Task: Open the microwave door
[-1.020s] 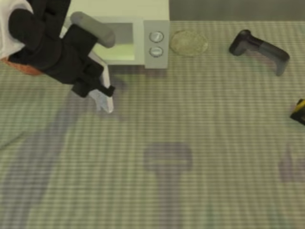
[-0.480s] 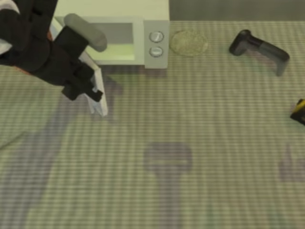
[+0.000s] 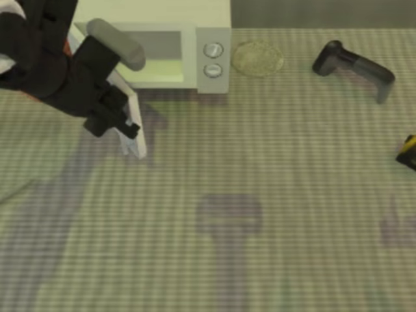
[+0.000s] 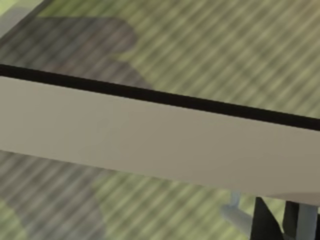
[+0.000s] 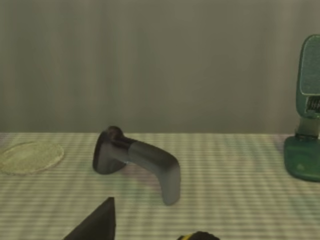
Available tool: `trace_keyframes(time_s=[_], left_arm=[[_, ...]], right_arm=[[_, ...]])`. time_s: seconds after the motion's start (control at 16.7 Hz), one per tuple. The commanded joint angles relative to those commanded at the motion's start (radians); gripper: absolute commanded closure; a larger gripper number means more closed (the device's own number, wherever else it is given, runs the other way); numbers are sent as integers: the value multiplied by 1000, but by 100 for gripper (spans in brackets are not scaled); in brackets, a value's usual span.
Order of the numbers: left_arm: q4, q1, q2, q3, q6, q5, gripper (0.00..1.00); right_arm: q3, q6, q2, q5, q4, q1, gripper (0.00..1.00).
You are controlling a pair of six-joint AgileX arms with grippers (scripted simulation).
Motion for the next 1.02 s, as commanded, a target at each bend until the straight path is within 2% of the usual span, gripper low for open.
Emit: trace_keyframes(time_s=[0.78,1.02], left_arm=[[-1,-2,3,-3,-1,4,100],[-15,18,-2,-2,51,22,100]], right_arm=[[0,0,0,0,0,0,0],[0,0,0,0,0,0,0]])
